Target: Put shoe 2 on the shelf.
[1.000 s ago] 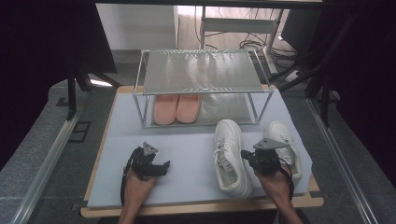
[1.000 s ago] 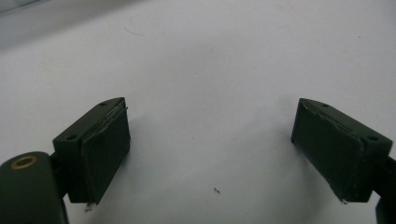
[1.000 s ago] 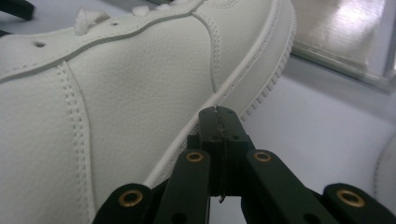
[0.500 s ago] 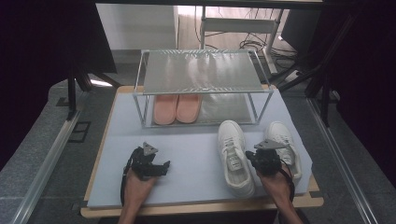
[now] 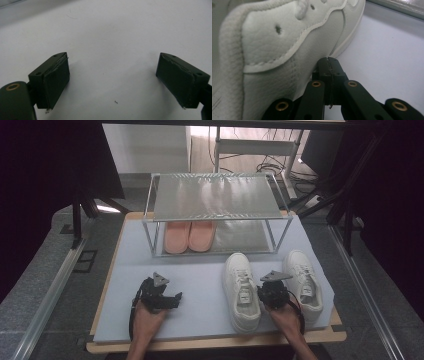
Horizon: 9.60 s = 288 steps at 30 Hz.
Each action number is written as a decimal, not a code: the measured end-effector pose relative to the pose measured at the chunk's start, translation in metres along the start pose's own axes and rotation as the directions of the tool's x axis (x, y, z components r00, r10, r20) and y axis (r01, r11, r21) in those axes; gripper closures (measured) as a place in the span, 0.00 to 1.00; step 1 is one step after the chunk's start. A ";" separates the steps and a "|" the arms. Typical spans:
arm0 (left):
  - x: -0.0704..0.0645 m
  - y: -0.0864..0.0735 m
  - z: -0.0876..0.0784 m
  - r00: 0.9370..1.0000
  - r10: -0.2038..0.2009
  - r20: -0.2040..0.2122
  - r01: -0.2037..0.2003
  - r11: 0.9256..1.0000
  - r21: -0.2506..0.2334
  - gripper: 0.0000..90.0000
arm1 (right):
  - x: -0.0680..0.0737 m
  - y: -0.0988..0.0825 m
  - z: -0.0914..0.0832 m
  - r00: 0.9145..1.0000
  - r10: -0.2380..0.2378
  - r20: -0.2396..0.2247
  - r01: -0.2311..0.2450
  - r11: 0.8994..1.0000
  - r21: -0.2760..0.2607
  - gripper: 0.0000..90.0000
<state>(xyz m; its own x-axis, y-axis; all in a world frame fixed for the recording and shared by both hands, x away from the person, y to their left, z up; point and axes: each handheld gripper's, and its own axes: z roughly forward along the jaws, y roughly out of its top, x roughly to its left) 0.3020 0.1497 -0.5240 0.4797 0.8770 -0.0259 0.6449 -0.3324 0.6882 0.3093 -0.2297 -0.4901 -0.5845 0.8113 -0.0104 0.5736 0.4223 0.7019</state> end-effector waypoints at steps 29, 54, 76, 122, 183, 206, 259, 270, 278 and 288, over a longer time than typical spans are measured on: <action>0.000 0.000 0.000 1.000 0.003 0.001 -0.003 1.000 0.002 0.13 | -0.005 0.034 0.035 0.996 -0.017 -0.092 0.020 0.999 0.036 1.00; 0.000 0.000 0.000 1.000 0.005 0.000 -0.005 1.000 0.002 0.13 | 0.027 0.073 0.075 0.946 -0.176 -0.272 0.190 0.981 0.027 1.00; 0.000 0.000 0.000 1.000 0.005 0.000 -0.005 1.000 0.001 0.13 | 0.019 0.054 -0.004 0.955 -0.139 -0.263 0.154 0.987 0.039 0.91; 0.000 0.000 0.000 1.000 0.005 0.000 -0.005 1.000 0.002 0.13 | 0.036 0.062 0.000 0.941 -0.061 -0.334 0.146 0.960 0.237 0.93; 0.001 0.000 0.000 1.000 0.006 0.001 -0.006 1.000 0.001 0.13 | -0.030 0.129 -0.047 0.748 0.269 -0.606 -0.242 0.962 0.129 0.93; 0.000 0.000 0.000 1.000 0.000 0.001 0.000 1.000 -0.001 0.13 | -0.037 0.167 -0.060 0.639 0.308 -0.705 -0.355 0.931 0.085 0.93; 0.000 0.000 0.000 1.000 0.001 0.002 -0.001 1.000 0.000 0.13 | -0.066 0.234 -0.012 0.697 0.550 -0.460 -0.661 0.742 -0.114 0.84; 0.000 0.000 0.000 1.000 0.005 0.003 -0.005 1.000 -0.001 0.14 | -0.062 0.241 -0.029 0.746 0.468 -0.475 -0.596 0.787 -0.161 0.71; 0.000 0.000 0.000 1.000 0.008 0.003 -0.008 1.000 0.002 0.14 | -0.073 0.224 -0.043 0.757 0.423 -0.498 -0.565 0.806 -0.174 0.70; 0.000 0.000 0.000 1.000 0.005 0.001 -0.005 1.000 -0.002 0.14 | -0.069 0.196 -0.040 0.824 0.336 -0.455 -0.457 0.870 -0.185 0.78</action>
<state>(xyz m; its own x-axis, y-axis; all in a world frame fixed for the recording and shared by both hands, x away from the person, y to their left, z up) 0.3021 0.1499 -0.5241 0.4837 0.8749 -0.0234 0.6412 -0.3360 0.6900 0.4388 -0.2190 -0.3234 -0.5501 0.6268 0.5518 0.6600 -0.0785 0.7472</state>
